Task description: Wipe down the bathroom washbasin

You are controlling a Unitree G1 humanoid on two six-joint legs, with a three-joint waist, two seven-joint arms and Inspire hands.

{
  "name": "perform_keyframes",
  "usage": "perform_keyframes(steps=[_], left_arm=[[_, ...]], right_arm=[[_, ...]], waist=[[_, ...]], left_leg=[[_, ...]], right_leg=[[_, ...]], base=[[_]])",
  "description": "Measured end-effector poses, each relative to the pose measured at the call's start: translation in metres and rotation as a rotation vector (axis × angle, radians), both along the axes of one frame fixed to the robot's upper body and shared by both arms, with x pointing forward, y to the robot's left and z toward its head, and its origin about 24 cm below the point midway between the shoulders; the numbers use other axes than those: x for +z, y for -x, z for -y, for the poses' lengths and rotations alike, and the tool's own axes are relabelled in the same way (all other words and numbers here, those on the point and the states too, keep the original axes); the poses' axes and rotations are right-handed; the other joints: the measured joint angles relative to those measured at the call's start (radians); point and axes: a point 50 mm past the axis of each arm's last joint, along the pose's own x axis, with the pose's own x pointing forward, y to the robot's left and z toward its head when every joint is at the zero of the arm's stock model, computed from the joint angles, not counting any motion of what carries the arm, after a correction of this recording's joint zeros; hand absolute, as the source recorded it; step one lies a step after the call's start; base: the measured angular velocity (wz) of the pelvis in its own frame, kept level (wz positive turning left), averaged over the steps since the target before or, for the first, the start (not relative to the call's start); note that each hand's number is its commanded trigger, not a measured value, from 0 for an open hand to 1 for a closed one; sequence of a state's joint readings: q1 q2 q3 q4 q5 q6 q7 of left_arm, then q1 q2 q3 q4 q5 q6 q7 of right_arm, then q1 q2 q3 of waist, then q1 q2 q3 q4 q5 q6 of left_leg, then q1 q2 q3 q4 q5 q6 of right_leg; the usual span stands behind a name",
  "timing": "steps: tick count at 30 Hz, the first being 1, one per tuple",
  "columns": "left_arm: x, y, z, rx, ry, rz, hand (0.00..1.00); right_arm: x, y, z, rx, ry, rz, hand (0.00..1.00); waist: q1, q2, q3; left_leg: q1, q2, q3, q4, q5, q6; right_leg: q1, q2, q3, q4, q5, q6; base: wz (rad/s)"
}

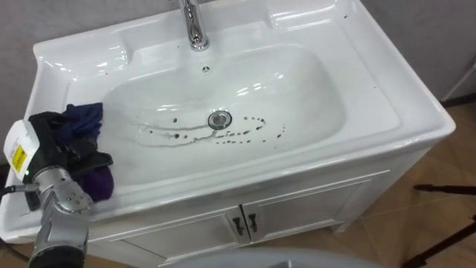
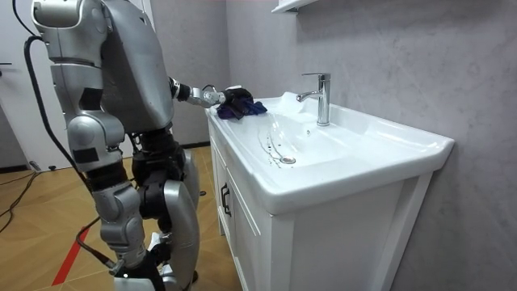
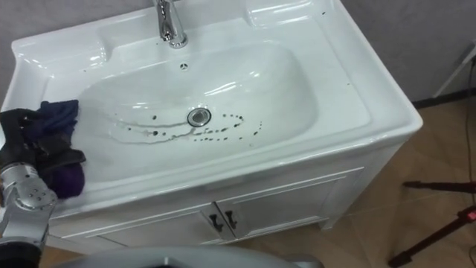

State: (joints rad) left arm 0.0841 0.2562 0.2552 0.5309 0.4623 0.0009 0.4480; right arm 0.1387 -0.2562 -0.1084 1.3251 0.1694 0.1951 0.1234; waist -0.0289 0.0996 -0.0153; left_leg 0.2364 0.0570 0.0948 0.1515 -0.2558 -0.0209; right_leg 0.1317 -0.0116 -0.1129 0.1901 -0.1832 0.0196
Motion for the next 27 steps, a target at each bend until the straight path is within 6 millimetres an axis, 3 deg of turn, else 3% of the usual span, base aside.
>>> perform_keyframes(steps=[6,10,12,16,21,27], left_arm=[[0.01,-0.008,0.005,0.006,-0.004,0.037,1.0],[0.021,-0.013,0.012,-0.002,-0.005,0.088,1.0],[0.027,-0.018,0.016,-0.018,-0.009,0.117,1.0],[0.039,-0.024,0.023,-0.056,-0.038,0.165,1.0],[0.069,-0.034,0.032,-0.117,-0.141,0.282,1.0],[0.083,-0.04,0.053,-0.214,-0.166,0.351,1.0]], right_arm=[[-0.003,0.0,-0.007,0.006,-0.008,0.018,0.0],[-0.004,-0.002,-0.011,-0.029,-0.027,0.044,0.0],[-0.004,-0.006,-0.013,-0.048,-0.036,0.079,0.0],[-0.005,-0.011,-0.014,-0.032,-0.037,0.116,0.0],[-0.004,-0.011,-0.013,-0.024,-0.025,0.149,0.0],[-0.004,-0.013,-0.013,-0.021,-0.032,0.161,0.0]], waist=[[-0.004,-0.02,0.0025],[0.001,-0.03,0.0088],[0.002,-0.034,0.0169],[0.004,-0.034,0.0206],[-0.005,-0.032,0.0238],[-0.024,-0.032,0.0237]], left_leg=[[-0.014,0.0,-0.024,0.003,0.0,0.0],[-0.026,0.0,-0.036,0.007,0.0,0.0],[-0.037,0.0,-0.045,0.011,0.0,0.0],[-0.048,0.0,-0.049,0.012,0.0,0.0],[-0.049,0.0,-0.053,0.012,0.0,0.0],[-0.05,0.0,-0.053,0.012,0.0,0.0]], right_leg=[[0.005,-0.002,-0.023,-0.008,0.0,0.0],[0.005,-0.002,-0.028,-0.018,0.003,-0.001],[0.004,-0.002,-0.037,-0.023,0.005,-0.001],[-0.007,-0.002,-0.041,-0.024,0.006,-0.002],[-0.01,-0.002,-0.03,-0.024,0.006,-0.002],[-0.011,-0.002,-0.027,-0.027,0.006,-0.002]], base=[[0.12],[0.1],[0.11],[0.01],[-0.04],[-0.01]])
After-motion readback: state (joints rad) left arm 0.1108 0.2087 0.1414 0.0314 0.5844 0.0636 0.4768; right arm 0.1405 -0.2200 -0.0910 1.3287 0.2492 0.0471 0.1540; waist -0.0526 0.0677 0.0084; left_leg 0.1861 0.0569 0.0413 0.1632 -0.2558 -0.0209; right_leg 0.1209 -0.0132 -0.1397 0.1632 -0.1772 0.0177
